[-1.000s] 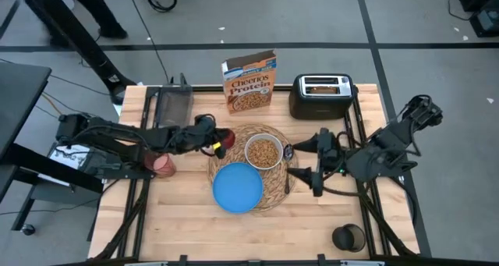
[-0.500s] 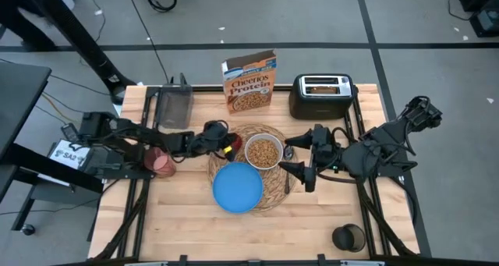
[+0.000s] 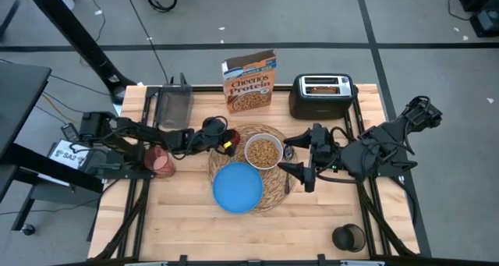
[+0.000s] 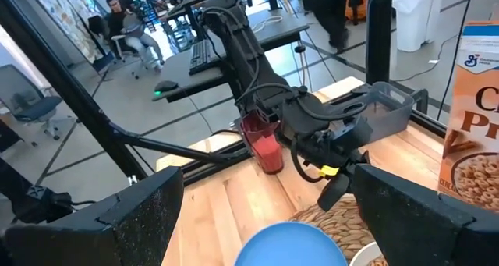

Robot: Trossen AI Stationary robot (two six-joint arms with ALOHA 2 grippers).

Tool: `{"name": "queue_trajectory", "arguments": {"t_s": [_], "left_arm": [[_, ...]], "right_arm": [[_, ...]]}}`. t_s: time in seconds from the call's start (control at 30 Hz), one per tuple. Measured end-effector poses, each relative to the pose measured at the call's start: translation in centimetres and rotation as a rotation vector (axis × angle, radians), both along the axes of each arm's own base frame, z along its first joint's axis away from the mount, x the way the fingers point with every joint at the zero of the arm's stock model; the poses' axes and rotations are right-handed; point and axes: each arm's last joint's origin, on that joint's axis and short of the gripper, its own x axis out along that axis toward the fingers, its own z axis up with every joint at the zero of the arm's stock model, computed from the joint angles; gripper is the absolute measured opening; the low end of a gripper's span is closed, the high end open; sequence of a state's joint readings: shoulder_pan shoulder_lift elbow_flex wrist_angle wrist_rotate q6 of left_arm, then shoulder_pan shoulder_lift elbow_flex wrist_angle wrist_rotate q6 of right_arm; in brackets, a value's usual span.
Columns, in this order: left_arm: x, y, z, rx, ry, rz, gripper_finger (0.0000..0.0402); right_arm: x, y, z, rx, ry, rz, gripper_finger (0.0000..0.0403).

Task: Arrange a breakfast setting
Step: Put the red apple on the brown table mat to the left of the white bowl

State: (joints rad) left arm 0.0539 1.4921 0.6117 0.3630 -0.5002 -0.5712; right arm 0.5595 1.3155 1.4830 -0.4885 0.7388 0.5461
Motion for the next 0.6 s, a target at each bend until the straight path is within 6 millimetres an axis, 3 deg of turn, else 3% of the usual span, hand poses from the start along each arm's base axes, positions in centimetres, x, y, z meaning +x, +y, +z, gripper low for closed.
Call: {"name": "queue_trajectory", "arguments": {"t_s": [0.43,0.6], "left_arm": [[0.1,-1.1,-0.1,-0.029,0.001,-0.049,0.0026],[0.0,-0.9,-0.2,-0.030,0.014,-0.045,0.0048]], "right_arm": [[0.3,-0.5,0.0,-0.002,0.002,-0.012,0.0373],[0.3,-0.4,0.0,0.003,0.005,0.010,0.0373]]}}
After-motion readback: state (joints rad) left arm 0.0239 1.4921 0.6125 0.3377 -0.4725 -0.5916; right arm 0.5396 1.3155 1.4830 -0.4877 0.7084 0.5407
